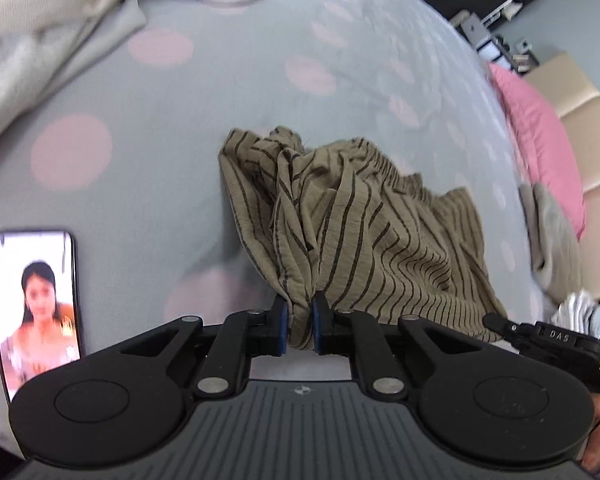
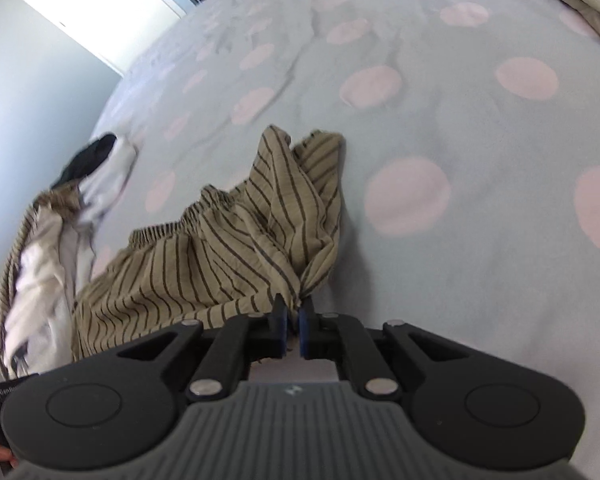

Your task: Fold clothes

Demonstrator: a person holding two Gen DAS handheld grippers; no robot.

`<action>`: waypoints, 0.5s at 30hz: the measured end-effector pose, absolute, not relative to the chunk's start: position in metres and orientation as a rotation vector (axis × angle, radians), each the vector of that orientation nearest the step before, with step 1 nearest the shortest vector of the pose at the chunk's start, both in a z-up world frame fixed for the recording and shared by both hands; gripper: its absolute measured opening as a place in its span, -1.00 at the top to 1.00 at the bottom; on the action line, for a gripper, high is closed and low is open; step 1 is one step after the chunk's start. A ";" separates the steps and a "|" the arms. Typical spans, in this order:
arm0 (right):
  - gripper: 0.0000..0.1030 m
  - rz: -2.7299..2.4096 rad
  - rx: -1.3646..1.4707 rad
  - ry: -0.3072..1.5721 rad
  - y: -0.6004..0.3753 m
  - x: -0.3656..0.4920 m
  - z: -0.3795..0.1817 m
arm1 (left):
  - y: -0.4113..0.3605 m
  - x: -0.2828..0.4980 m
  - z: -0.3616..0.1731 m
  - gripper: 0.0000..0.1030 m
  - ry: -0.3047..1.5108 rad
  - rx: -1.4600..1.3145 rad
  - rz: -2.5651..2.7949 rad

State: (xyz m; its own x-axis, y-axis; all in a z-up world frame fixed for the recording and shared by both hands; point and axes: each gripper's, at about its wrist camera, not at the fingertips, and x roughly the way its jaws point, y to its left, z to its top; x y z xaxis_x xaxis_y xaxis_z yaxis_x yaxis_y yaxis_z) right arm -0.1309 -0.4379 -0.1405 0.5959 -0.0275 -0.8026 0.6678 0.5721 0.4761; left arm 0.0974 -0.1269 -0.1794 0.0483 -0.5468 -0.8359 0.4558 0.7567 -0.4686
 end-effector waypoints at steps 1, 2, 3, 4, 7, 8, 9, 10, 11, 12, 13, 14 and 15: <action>0.89 -0.477 0.867 0.860 -0.436 -0.135 -0.145 | -0.129 0.091 -0.186 0.81 1.326 -0.059 -0.765; 0.89 -0.487 0.861 0.873 -0.435 -0.138 -0.151 | -0.130 0.085 -0.192 0.81 1.335 -0.033 -0.765; 0.89 -0.496 0.854 0.886 -0.434 -0.141 -0.157 | -0.134 0.079 -0.196 0.81 1.321 0.011 -0.764; 0.89 -0.498 0.851 0.898 -0.434 -0.143 -0.163 | -0.137 0.076 -0.200 0.81 1.315 0.042 -0.763; 0.89 -0.497 0.827 0.925 -0.432 -0.142 -0.178 | -0.145 0.071 -0.212 0.81 1.306 0.115 -0.758; 0.89 -0.498 0.817 0.932 -0.431 -0.140 -0.181 | -0.146 0.072 -0.214 0.81 1.308 0.119 -0.755; 0.89 -0.499 0.809 0.937 -0.430 -0.139 -0.183 | -0.147 0.072 -0.216 0.80 1.309 0.122 -0.752; 0.89 -0.500 0.801 0.939 -0.430 -0.138 -0.184 | -0.147 0.072 -0.218 0.80 1.311 0.125 -0.752; 0.89 -0.500 0.791 0.942 -0.429 -0.137 -0.186 | -0.148 0.072 -0.219 0.80 1.311 0.127 -0.752; 0.88 -0.501 0.783 0.945 -0.429 -0.137 -0.187 | -0.149 0.073 -0.219 0.79 1.311 0.128 -0.753; 0.88 -0.503 0.776 0.949 -0.429 -0.138 -0.188 | -0.150 0.073 -0.219 0.79 1.311 0.129 -0.754; 0.88 -0.504 0.769 0.952 -0.429 -0.138 -0.189 | -0.151 0.073 -0.219 0.78 1.311 0.130 -0.755; 0.87 -0.505 0.763 0.956 -0.429 -0.139 -0.190 | -0.150 0.074 -0.219 0.76 1.311 0.129 -0.756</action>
State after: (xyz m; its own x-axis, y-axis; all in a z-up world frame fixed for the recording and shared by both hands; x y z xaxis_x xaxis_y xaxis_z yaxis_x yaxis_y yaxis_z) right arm -0.1391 -0.4289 -0.1898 0.4964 -0.0554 -0.8663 0.6842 0.6391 0.3512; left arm 0.0741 -0.1501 -0.2194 0.0585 -0.4278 -0.9020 0.5664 0.7582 -0.3229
